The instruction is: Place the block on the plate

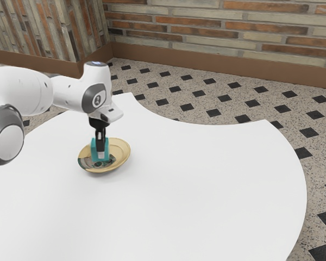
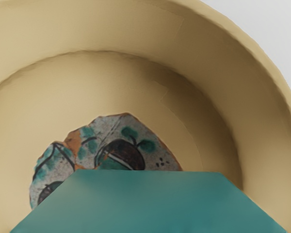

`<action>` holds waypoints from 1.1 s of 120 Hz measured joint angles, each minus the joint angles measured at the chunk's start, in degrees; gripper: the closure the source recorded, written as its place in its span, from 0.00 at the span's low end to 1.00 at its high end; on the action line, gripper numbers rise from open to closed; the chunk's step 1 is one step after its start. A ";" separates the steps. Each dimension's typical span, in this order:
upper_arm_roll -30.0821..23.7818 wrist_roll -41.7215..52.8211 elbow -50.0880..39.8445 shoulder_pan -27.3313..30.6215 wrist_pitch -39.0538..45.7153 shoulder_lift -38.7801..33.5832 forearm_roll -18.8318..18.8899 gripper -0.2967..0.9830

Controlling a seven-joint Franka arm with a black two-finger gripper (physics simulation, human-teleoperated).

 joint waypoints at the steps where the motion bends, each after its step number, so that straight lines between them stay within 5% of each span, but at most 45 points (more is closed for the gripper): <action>1: 0.00 0.00 0.04 0.00 0.04 0.13 0.00 0.48; 50: -0.04 0.02 -0.41 0.10 -0.15 -4.27 -0.40 0.28; 132: -0.60 -2.30 -1.06 -5.24 -17.42 -25.07 -1.30 0.23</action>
